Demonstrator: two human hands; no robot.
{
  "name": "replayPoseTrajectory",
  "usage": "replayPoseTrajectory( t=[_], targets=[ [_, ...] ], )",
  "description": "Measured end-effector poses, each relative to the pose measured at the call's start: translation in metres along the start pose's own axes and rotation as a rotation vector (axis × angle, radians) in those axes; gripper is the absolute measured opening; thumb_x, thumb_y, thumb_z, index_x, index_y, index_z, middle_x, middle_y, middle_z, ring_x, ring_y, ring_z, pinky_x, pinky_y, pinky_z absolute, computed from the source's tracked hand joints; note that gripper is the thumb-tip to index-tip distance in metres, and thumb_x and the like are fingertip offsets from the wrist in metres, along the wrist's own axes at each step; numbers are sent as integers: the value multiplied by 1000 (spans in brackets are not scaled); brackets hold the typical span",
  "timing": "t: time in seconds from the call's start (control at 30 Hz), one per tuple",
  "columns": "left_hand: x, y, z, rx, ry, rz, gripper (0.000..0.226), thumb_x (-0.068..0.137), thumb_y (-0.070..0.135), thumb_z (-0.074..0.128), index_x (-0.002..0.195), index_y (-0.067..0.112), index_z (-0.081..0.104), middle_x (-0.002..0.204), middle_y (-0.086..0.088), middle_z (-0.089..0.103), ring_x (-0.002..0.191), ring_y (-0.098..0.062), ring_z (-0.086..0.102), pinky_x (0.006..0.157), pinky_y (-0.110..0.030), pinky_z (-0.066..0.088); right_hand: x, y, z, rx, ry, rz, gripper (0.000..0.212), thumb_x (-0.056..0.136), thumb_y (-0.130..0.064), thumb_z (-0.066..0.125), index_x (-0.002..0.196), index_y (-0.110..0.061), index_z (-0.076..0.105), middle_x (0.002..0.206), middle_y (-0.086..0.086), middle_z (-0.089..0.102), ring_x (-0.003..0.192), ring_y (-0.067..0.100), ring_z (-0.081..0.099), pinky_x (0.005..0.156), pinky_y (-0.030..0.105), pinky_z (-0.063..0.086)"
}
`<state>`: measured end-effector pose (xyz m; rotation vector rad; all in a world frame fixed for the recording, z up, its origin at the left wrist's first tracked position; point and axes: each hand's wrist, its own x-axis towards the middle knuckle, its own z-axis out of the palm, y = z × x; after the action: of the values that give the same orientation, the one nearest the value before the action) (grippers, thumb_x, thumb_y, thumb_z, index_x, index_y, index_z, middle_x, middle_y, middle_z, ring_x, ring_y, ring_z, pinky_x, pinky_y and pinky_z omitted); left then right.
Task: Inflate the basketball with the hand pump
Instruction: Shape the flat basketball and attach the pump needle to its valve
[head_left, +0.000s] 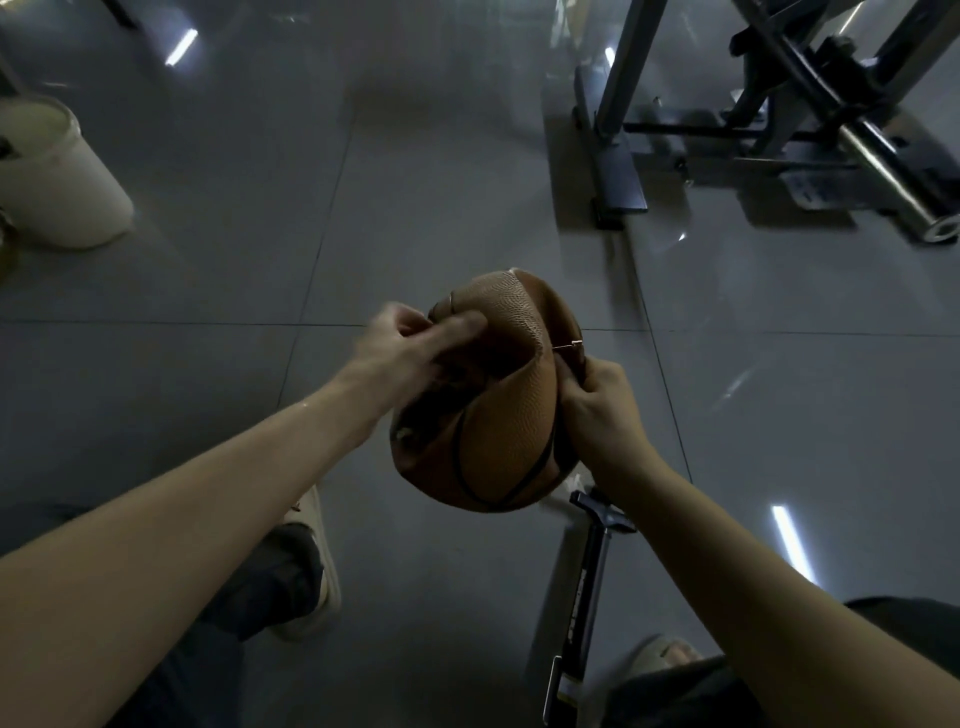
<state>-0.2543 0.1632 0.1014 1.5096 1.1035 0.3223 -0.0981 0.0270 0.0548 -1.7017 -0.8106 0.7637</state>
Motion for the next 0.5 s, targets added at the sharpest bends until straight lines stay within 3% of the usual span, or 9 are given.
replayPoseTrajectory(
  t=[0.07, 0.13, 0.23, 0.4, 0.5],
  targets=[
    [9, -2, -8, 58, 24, -74, 118, 53, 83, 72, 148, 27, 33, 146, -3, 45, 128, -21, 48, 100, -36, 41, -1, 1, -6, 2, -36, 11, 34, 103, -20, 48, 74, -6, 60, 59, 2, 57, 50, 14, 52, 51, 25, 42],
    [11, -4, -8, -23, -152, -164, 138, 39, 90, 69, 156, 43, 13, 159, -3, 32, 142, -30, 34, 114, -58, 26, -3, 1, -8, -25, -78, -19, 34, 103, -19, 49, 75, -5, 60, 61, 4, 59, 52, 18, 53, 53, 30, 43],
    [14, -9, -5, -111, -272, -207, 132, 36, 86, 78, 151, 42, 29, 143, 0, 51, 130, -27, 49, 110, -62, 34, -6, 1, -8, -83, -137, -99, 29, 102, -16, 51, 79, -3, 63, 68, 8, 65, 58, 22, 59, 57, 33, 47],
    [19, -6, -2, -49, -289, -145, 87, 54, 70, 81, 126, 26, 61, 117, 1, 71, 113, -20, 65, 100, -51, 47, -9, 0, -12, -96, -187, -181, 23, 100, -10, 53, 80, -11, 65, 72, 0, 67, 63, 8, 63, 60, 21, 50],
    [21, -8, -3, 70, -275, -126, 92, 50, 74, 79, 127, 26, 62, 119, 3, 69, 115, -19, 60, 102, -50, 42, -9, 1, -12, -119, -228, -218, 25, 99, -7, 54, 79, -15, 65, 72, -3, 66, 65, 5, 64, 62, 18, 50]
  ],
)
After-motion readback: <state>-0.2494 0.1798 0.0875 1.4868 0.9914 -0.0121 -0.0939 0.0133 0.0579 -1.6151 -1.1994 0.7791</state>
